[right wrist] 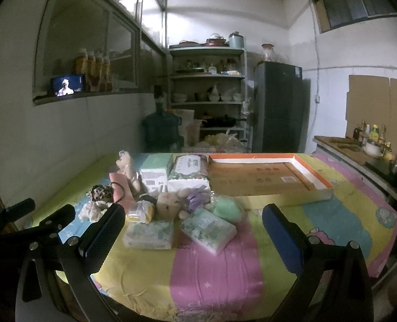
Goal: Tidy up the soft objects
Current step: 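Grasp the white floral scrunchie with the left tool while the right tool grasps the leopard-print cloth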
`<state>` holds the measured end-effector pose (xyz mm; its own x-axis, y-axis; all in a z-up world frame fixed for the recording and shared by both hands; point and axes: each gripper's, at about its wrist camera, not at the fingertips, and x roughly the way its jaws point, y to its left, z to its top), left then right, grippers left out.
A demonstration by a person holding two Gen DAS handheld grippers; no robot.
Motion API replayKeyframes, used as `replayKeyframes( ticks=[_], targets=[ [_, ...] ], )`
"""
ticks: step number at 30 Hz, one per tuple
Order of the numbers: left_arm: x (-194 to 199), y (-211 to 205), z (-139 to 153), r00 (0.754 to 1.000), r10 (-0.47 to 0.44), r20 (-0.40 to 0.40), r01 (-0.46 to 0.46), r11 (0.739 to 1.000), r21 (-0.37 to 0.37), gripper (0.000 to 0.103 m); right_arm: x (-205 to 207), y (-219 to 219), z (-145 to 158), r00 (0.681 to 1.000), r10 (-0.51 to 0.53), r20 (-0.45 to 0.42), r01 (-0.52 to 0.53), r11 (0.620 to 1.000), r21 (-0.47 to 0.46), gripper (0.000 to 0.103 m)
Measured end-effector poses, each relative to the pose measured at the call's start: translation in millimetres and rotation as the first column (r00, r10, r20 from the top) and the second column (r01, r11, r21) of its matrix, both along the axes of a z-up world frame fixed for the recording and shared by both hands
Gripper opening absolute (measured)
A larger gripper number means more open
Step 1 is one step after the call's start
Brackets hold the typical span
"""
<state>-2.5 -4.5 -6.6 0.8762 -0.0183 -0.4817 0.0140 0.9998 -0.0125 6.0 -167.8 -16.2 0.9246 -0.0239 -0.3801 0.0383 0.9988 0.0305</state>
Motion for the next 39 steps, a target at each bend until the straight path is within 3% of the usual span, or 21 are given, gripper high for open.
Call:
replayKeyframes(
  ticks=[4,13,24,29,31,33,34,37,39],
  targets=[
    [0.9,8.5,-6.6,1.000,-0.013,0.024,0.013,1.000,-0.003,0.086,0.3,-6.2,-11.1,0.999,0.036,-0.017,-0.035,0.999,0.037,0.102],
    [13.7,67.1,-37.2,0.999,-0.033,0.015,0.035,0.990,-0.138,0.086,16.5,4.5,-50.5,0.984,0.145,-0.103,-0.138,0.988,0.069,0.102],
    [69.9,72.4,-63.5,0.997,-0.033,-0.072,0.019,0.982,-0.186,0.086,50.9,13.3,-56.0,0.965,0.241,-0.101,-0.228,0.966,0.125,0.101],
    [106.8,66.2,-78.1,0.989,-0.039,-0.145,0.010,0.981,-0.195,0.086,64.6,15.8,-50.6,0.959,0.270,-0.090,-0.258,0.958,0.126,0.095],
    [117.0,64.4,-84.0,0.983,-0.048,-0.175,0.012,0.979,-0.203,0.086,70.1,17.1,-51.4,0.954,0.284,-0.098,-0.271,0.954,0.126,0.088],
    [128.6,63.1,-93.2,0.975,-0.045,-0.218,-0.002,0.978,-0.208,0.073,77.5,18.2,-54.0,0.949,0.297,-0.111,-0.282,0.951,0.127,0.078],
    [128.2,61.8,-92.1,0.979,-0.032,-0.200,-0.007,0.981,-0.192,0.072,81.6,18.6,-55.7,0.946,0.301,-0.120,-0.286,0.950,0.128,0.070],
    [134.4,60.6,-95.7,0.979,-0.044,-0.199,0.009,0.985,-0.173,0.052,91.9,20.1,-61.3,0.939,0.312,-0.148,-0.293,0.946,0.138,0.056],
    [132.7,61.3,-97.1,0.981,-0.057,-0.186,0.025,0.985,-0.169,0.028,99.4,23.9,-63.8,0.928,0.336,-0.160,-0.314,0.938,0.147,0.052]
  ],
)
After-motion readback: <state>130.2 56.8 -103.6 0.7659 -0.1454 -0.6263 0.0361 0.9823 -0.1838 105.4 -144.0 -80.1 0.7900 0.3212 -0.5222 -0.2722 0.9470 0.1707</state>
